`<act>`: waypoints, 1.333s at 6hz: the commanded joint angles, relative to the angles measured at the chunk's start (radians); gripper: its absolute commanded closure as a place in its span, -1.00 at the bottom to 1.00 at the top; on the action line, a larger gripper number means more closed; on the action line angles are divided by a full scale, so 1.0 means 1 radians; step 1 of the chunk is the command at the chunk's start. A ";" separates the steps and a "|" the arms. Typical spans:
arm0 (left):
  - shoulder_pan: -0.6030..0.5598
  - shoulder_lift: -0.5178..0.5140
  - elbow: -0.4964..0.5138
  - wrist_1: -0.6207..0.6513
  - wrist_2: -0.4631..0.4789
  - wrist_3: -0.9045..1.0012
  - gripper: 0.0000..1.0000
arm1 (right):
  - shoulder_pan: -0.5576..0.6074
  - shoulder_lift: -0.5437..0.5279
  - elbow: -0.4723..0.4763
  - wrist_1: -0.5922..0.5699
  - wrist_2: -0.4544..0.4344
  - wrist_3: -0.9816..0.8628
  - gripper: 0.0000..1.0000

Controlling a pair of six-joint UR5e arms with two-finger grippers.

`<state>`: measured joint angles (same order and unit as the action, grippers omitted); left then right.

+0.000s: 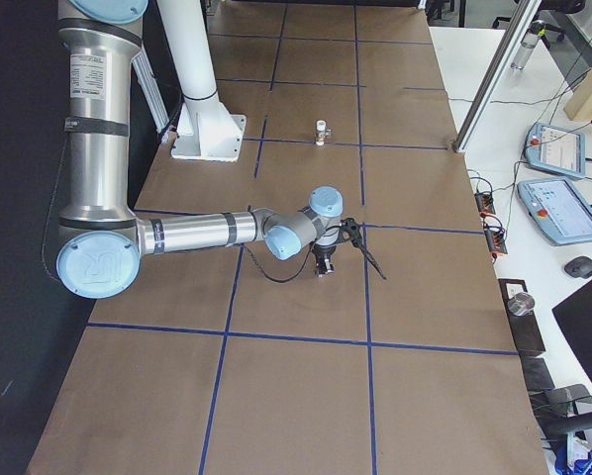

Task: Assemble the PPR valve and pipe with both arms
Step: 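Lower the right gripper onto the chrome tee fitting and grasp it, then carry the chrome fitting with the right gripper above the pipe piece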

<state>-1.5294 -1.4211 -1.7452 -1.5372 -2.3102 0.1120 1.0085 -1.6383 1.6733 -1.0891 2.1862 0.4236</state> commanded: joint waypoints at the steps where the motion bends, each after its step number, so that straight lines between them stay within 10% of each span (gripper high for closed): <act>1: 0.000 0.001 0.001 -0.001 0.002 0.000 -1.00 | 0.039 -0.009 0.063 -0.033 0.009 0.007 1.00; 5: 0.000 0.005 -0.002 0.017 -0.001 -0.003 -1.00 | 0.003 0.251 0.155 -0.332 0.006 0.346 1.00; 8: -0.002 0.008 0.000 -0.001 -0.075 -0.002 -1.00 | -0.247 0.539 0.160 -0.491 -0.116 0.799 1.00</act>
<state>-1.5301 -1.4139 -1.7448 -1.5363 -2.3619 0.1071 0.8499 -1.2101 1.8333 -1.4956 2.1132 1.0742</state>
